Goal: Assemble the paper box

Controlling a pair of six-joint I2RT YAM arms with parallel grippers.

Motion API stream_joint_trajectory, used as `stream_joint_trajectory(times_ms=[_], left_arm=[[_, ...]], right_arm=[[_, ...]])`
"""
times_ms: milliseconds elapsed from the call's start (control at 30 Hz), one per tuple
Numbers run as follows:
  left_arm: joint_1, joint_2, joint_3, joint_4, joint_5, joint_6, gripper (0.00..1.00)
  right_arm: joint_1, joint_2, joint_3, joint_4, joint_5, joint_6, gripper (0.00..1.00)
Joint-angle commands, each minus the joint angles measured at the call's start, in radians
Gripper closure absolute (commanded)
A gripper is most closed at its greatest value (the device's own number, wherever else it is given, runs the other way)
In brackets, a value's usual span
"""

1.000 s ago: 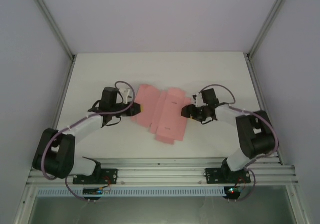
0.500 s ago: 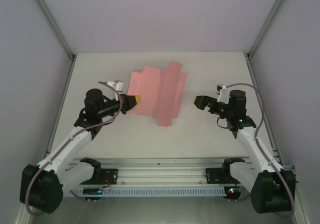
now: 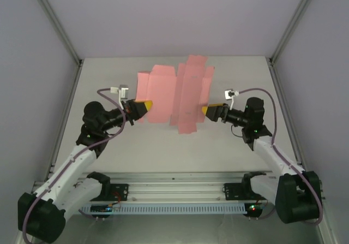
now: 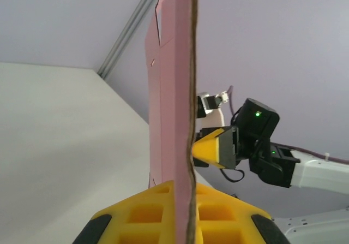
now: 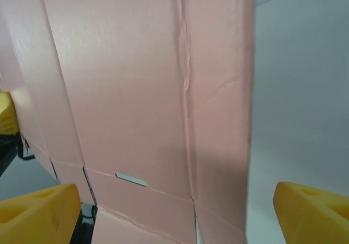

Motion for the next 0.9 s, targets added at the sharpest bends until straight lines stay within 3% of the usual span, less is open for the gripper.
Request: stream_joint_trajectory(times_ms=[0,67,200,367,567,633,667,733,800,867], left_arm=[[-0.018,-0.026,0.009,0.082,0.019,-0.023,1.0],[-0.025,-0.03,0.013,0.083,0.026,-0.021,1.0],[-0.035,-0.038,0.021,0.038,0.002,0.002,1.0],[-0.036,-0.06,0.02,-0.043,-0.045,0.039,1.0],[-0.036,-0.097,0.003,-0.092,-0.09,0.066,1.0],[-0.036,-0.103,-0.001,-0.106,-0.109,0.069,1.0],[-0.036,-0.107,-0.002,-0.135,-0.138,0.076,0.94],[-0.036,-0.118,0.017,-0.296,-0.273,0.096,0.4],[-0.036,-0.132,0.031,-0.49,-0.49,0.098,0.02],[-0.035,-0.145,0.022,-0.64,-0.664,0.09,0.0]], right_arm=[[0.026,0.023,0.037,0.067,-0.028,-0.016,0.08],[0.033,0.034,0.041,0.074,-0.016,-0.02,0.09],[0.024,0.038,0.043,0.086,-0.009,0.005,0.31],[0.006,0.016,0.039,0.054,-0.003,0.008,0.47],[-0.002,0.012,0.071,-0.032,0.024,-0.047,1.0],[0.004,0.01,0.074,-0.047,0.032,-0.067,1.0],[0.012,0.007,0.079,-0.071,0.053,-0.077,1.0],[0.038,0.003,0.109,-0.224,0.113,-0.169,1.0],[0.084,0.007,0.147,-0.438,0.229,-0.305,1.0],[0.138,0.026,0.153,-0.558,0.35,-0.374,1.0]])
